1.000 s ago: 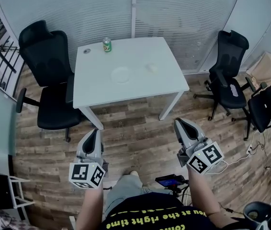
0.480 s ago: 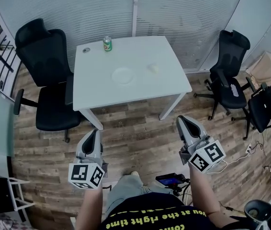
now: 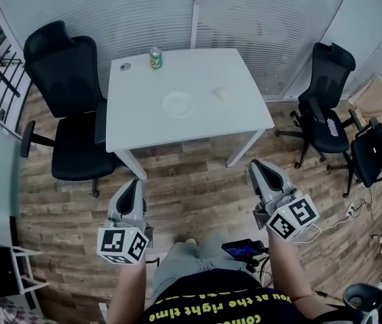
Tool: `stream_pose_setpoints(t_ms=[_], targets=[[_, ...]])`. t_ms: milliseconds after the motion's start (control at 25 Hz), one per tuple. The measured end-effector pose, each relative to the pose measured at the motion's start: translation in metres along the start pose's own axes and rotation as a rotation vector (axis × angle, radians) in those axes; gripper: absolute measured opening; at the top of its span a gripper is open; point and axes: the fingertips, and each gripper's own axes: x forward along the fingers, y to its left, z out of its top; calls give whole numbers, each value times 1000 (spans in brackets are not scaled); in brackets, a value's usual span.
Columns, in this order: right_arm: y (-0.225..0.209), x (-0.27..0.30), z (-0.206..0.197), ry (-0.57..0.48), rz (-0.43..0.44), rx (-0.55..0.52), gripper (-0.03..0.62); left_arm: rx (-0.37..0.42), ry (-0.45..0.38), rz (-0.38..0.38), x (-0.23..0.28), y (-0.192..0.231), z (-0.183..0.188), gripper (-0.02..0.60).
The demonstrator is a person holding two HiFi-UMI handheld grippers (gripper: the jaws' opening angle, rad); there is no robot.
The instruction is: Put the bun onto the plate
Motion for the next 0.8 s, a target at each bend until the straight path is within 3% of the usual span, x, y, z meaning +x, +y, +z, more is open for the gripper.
stream_pose_setpoints(t_ms=[800], targets=[[7, 32, 1, 2, 92, -8, 6, 13, -45, 82, -9, 20, 12, 0]])
